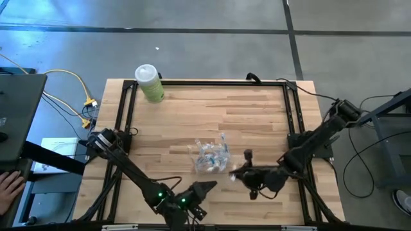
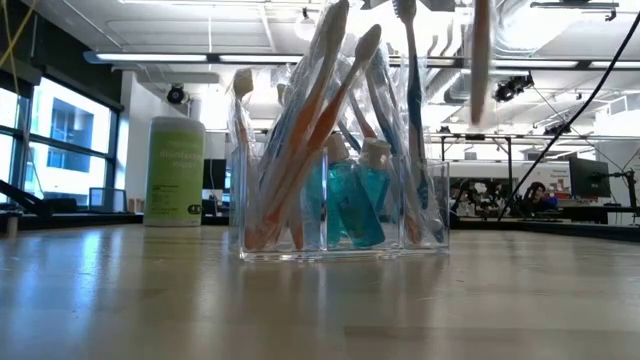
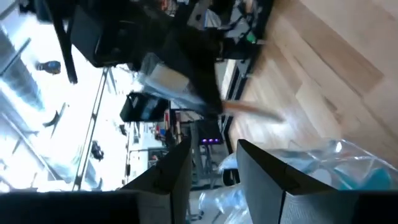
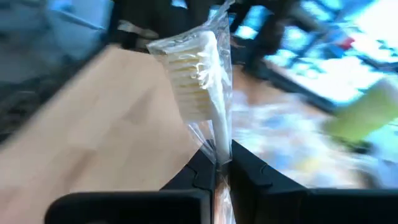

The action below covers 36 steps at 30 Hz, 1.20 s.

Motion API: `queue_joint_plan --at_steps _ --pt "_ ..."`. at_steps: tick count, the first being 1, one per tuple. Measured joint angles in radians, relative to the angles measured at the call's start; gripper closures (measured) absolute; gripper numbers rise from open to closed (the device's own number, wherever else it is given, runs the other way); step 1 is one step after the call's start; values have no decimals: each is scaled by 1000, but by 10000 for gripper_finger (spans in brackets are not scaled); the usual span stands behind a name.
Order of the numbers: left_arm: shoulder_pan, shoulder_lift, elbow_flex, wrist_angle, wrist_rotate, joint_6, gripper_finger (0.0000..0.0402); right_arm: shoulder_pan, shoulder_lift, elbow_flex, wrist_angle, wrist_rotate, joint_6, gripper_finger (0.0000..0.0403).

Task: Pick & Place toothbrushing station
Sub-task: Put the orange toothbrush into the transparent organizer

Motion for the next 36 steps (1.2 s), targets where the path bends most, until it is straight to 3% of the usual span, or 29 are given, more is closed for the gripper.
queue_joint_plan --at_steps 2,5,11,15,26,36 --pt "-4 -12 0 0 -8 -13 281 -2 -34 -7 -5 67 -18 387" --pt "-12 -25 0 -1 -41 -19 281 -28 -94 -64 41 67 -81 388" --pt "-20 -55 0 -1 -102 -81 281 -184 -211 -282 414 -201 -127 388" --pt "-21 -82 0 -1 -129 -131 281 -276 -216 -403 632 -302 -69 388" --pt "-43 -167 0 -21 -189 -324 281 -357 -105 -472 716 -345 60 388" --pt "-30 -199 0 -230 -210 -491 281 -356 74 -471 864 -329 203 387"
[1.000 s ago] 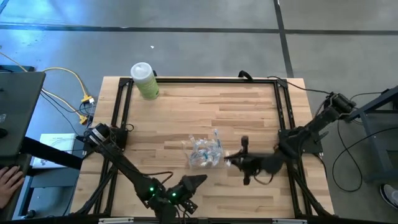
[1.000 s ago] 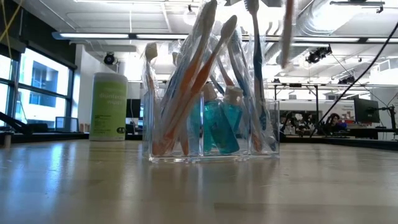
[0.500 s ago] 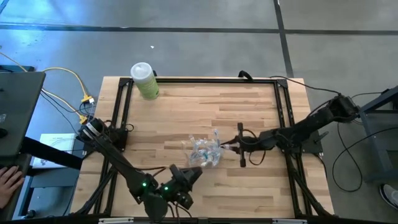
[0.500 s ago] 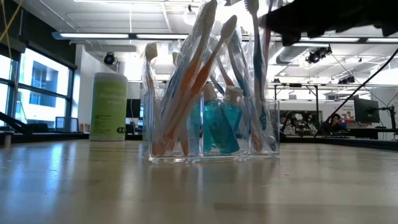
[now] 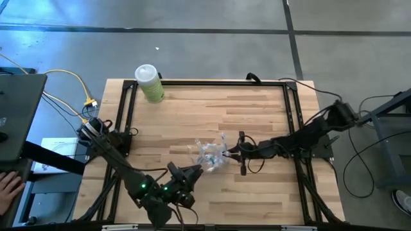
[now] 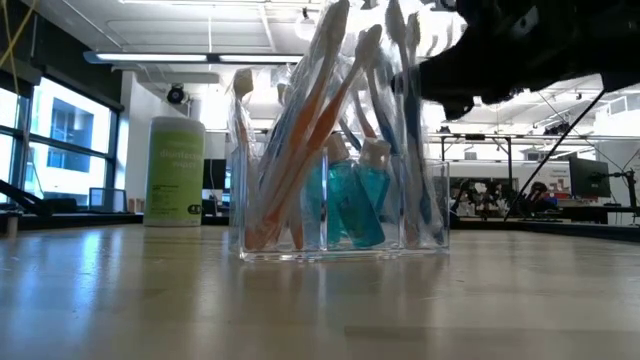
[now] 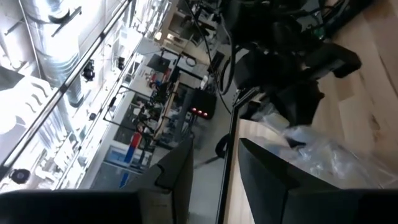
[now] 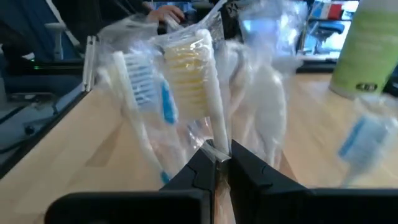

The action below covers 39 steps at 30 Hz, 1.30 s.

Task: Pick & Place toothbrushing station
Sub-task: Put the orange toothbrush into the transparent organizer, then return to Home Position

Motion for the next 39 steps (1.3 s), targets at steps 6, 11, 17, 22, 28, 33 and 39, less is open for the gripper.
queue_joint_plan --at_steps 6,11,17,22,28,33,39 --pt "12 0 0 -58 1 -74 281 -1 33 0 -24 96 94 366" --pt "30 0 0 -69 2 -88 281 1 22 0 -30 124 106 324" --pt "39 0 0 -72 2 -110 281 16 -8 0 -47 126 106 251" --pt "36 -2 0 -87 -59 -100 281 26 -90 0 -178 140 106 200" --pt "44 -31 -1 -326 -31 -126 295 29 -271 0 -463 177 193 193" --pt "105 -148 -1 -483 328 -250 317 47 -432 0 -564 123 210 227" --pt "249 -317 -1 -675 692 -495 326 104 -596 0 -679 95 207 304"
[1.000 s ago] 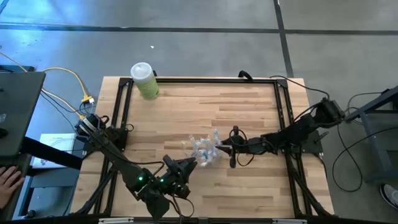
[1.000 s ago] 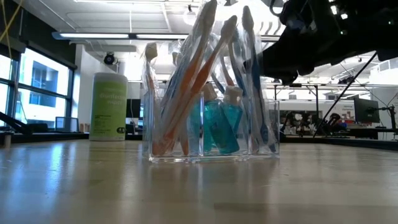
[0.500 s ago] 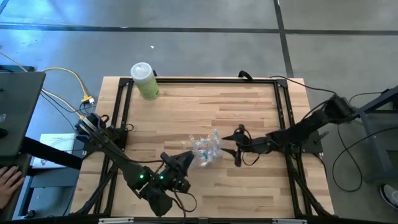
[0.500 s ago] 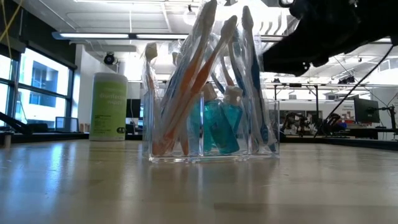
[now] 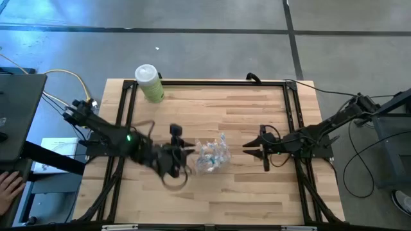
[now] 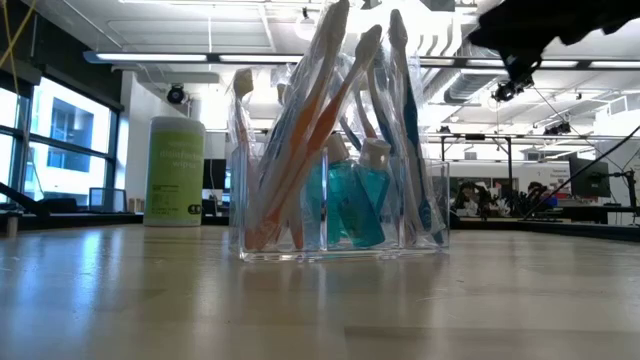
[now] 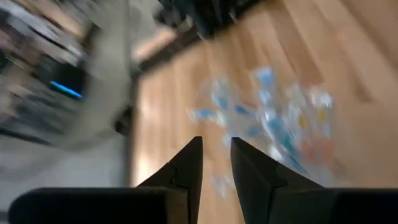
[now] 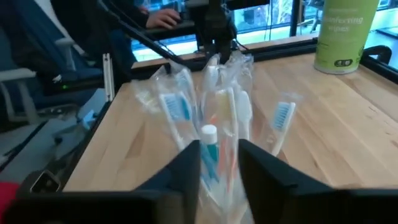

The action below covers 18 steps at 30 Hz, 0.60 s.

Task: Pick & Place toothbrushing station
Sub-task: Return to Home Position

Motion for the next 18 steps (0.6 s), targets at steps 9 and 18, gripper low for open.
queue_joint_plan --at_steps 9,18 --pt "149 -108 -5 -213 380 -235 327 60 -119 0 -105 32 -19 400" --pt "149 -134 -11 -407 313 -393 343 68 -168 0 -226 89 -22 401"
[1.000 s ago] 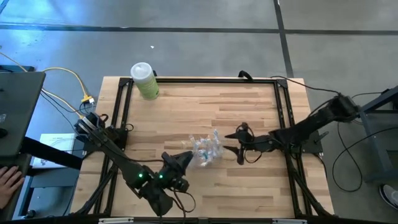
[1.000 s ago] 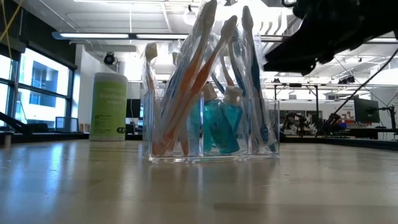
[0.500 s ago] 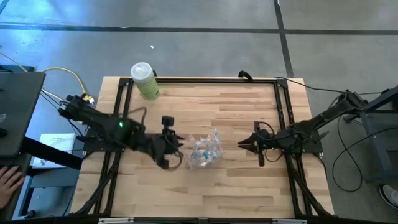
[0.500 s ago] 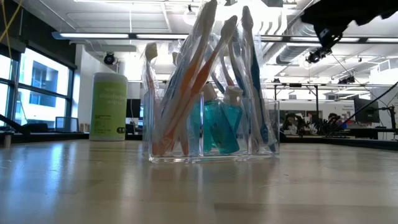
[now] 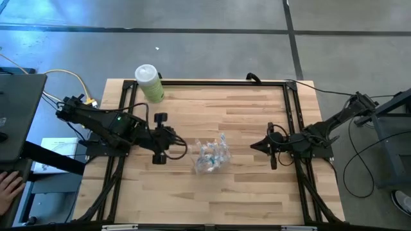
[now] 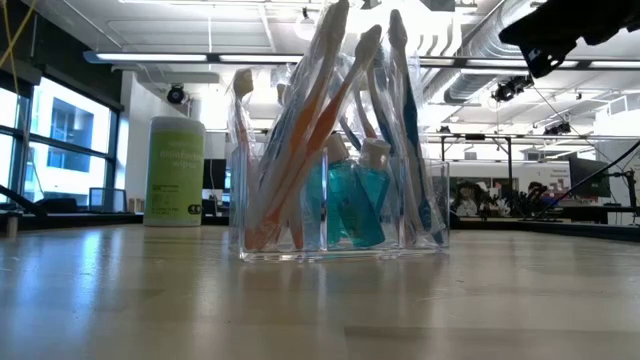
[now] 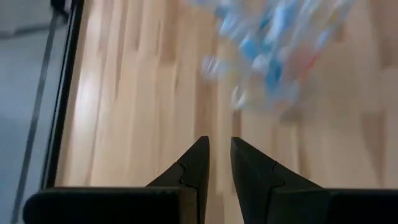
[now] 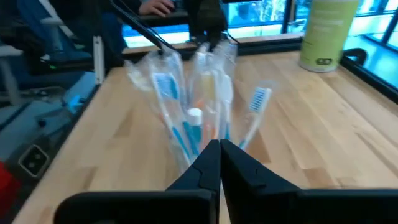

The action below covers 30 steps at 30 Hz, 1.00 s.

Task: Pick & Place toothbrushing station
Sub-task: Return to Home Position

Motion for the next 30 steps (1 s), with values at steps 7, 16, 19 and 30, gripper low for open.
queue_joint_plan --at_steps 7,16,19,30 --pt "1 -39 -23 -335 -173 -245 344 0 -16 0 -71 16 6 401" --pt "-6 -470 -343 -98 -174 -274 344 0 -73 0 -158 -140 -84 401" --pt "-7 -648 -509 145 -136 -173 344 1 -144 0 -165 -210 -125 401" --pt "-7 -1120 -997 572 36 75 344 -3 -365 0 -248 -187 -273 401"
